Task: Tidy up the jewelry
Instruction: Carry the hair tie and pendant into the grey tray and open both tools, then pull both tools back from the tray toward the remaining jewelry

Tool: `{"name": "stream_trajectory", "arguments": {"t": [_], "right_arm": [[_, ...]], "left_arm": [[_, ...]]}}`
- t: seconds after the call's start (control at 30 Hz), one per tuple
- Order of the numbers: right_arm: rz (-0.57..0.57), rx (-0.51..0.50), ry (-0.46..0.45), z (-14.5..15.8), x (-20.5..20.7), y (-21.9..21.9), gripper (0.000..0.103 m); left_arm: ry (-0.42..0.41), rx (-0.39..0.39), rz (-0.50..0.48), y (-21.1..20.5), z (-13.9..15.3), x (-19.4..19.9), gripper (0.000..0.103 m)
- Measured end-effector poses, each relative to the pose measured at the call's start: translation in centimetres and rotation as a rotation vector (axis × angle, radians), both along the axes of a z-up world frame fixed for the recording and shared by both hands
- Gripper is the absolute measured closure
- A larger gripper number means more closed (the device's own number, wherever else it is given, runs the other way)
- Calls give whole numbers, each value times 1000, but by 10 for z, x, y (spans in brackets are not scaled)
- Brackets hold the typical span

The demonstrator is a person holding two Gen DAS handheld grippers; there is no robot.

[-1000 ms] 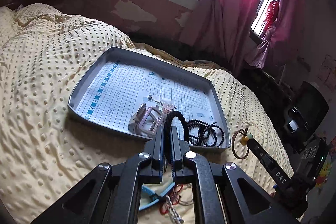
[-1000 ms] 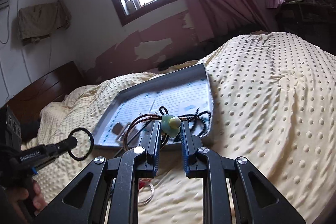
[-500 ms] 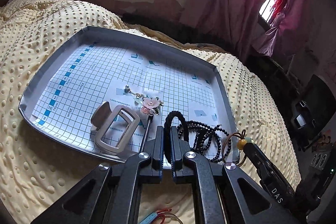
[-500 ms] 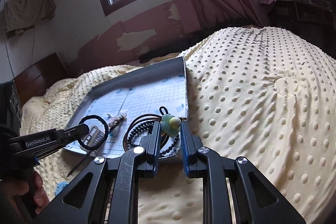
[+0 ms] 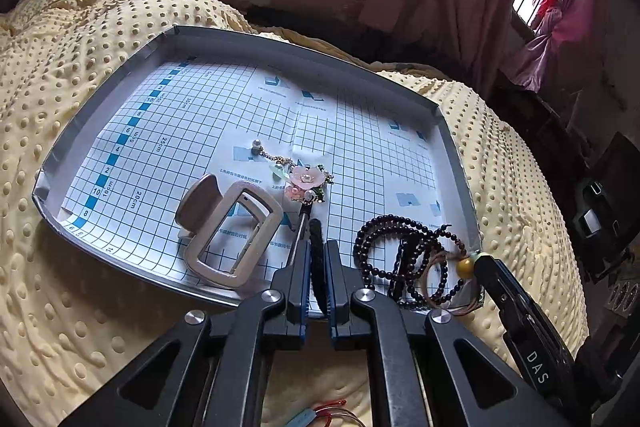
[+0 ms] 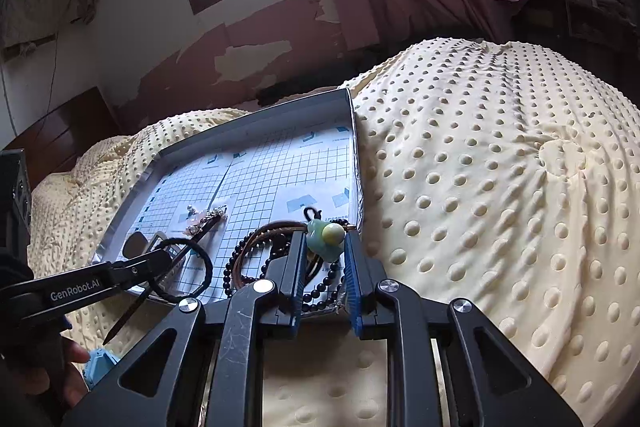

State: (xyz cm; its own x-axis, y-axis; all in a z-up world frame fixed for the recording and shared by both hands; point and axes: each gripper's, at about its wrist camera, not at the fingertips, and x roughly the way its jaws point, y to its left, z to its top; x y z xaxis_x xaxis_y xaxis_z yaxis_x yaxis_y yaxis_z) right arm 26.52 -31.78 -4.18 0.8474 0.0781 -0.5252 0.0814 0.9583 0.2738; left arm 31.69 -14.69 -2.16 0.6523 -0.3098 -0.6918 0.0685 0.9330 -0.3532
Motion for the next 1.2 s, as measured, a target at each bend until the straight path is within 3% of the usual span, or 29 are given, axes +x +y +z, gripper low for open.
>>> {"name": "stream_trajectory", "arguments": {"t": [0.07,0.1,0.23,0.3,0.47,0.67,0.7,0.87,1.2], "right_arm": [[-2,2,-2,0,-1,0,73],[-3,4,-3,0,-1,-1,71],[-12,15,-8,1,-6,-4,71],[-23,20,-18,4,-10,-5,67],[-24,18,-75,21,-30,-2,37],[-8,-59,-181,54,-73,14,3],[-11,-85,-203,62,-83,18,1],[-18,-215,-294,87,-128,38,1],[100,-298,-346,90,-212,70,1]], "left_arm": [[-11,1,2,1,3,-1,84],[-23,-2,3,2,6,-3,80],[-72,-21,9,7,19,-12,39],[-103,-23,15,11,27,-20,30],[-212,-18,36,27,51,-52,0],[-385,30,88,53,81,-109,0],[-412,48,95,57,85,-120,0],[-498,106,98,71,96,-171,0],[-521,149,134,107,78,-257,0]]}}
